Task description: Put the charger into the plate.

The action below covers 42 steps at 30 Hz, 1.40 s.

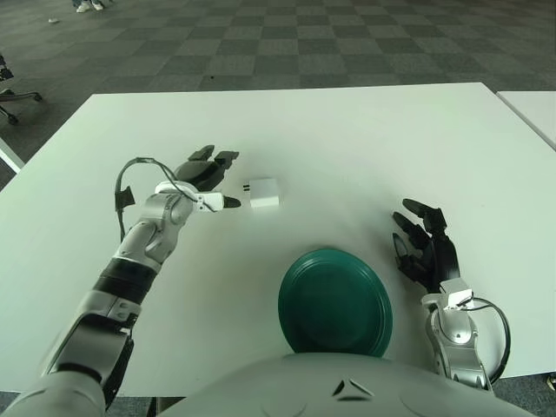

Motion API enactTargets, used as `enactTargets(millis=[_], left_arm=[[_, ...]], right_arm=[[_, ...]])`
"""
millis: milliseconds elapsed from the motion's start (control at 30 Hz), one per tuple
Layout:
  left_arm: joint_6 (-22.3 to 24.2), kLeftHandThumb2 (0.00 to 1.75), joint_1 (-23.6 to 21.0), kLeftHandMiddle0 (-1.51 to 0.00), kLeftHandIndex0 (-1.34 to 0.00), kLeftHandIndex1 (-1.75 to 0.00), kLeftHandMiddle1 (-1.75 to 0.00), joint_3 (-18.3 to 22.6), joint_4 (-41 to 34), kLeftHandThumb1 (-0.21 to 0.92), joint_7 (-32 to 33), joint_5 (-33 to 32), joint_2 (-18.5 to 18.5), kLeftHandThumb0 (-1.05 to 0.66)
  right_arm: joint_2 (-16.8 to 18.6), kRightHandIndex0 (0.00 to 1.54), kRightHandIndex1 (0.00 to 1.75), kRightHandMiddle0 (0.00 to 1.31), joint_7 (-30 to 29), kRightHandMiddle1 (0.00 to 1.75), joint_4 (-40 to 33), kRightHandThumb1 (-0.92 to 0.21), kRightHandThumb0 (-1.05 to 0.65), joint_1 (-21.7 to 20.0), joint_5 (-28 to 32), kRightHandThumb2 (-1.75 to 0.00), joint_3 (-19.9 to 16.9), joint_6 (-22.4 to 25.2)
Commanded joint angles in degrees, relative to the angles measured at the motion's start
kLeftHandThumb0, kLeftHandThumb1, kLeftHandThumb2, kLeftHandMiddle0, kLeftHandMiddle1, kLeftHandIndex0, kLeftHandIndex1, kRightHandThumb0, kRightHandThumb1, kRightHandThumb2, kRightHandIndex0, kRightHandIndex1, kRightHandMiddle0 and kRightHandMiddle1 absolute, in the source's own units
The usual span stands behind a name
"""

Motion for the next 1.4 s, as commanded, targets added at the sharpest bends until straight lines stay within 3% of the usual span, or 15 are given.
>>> enactTargets(millis=[0, 700, 1167, 1367], left_arm=[[1.94, 0.17, -1.19, -0.05, 0.00, -0.30, -0.02, -0.64, 0.57, 0.92, -0.76, -0.72, -0.56, -1.05], [5.88, 0.21, -1.74, -0.12, 0.00, -0.36, -0.04, -2.01, -1.77, 0.92, -3.66, -3.01, -0.86, -1.05], [8.46, 0.27, -2.15, -0.17, 0.00, -0.41, -0.04, -3.76, -3.02, 0.92, -6.01, -4.08, -1.92, -1.05], [9.01, 0.29, -2.18, -0.17, 0.00, -0.35, -0.04, -4.51, -3.40, 0.92, -6.45, -3.74, -2.12, -1.05]], right_arm=[[0.57, 0.45, 0.17, 0.00, 0.04, 0.92, 2.88, -0.84, -0.48, 2.43, -0.42, -0.58, 0.60, 3.04], [0.78, 0.44, 0.20, 0.00, -0.05, 0.92, 3.95, -0.87, -0.49, 2.64, -0.49, -0.52, 1.34, 2.01], [0.28, 0.42, 0.23, 0.00, -0.21, 0.94, 7.81, -0.92, -0.55, 1.48, -0.93, -0.50, 1.50, -1.82], [0.11, 0.41, 0.24, 0.00, -0.34, 0.94, 8.49, -0.92, -0.56, 1.36, -0.98, -0.50, 1.21, -1.82]])
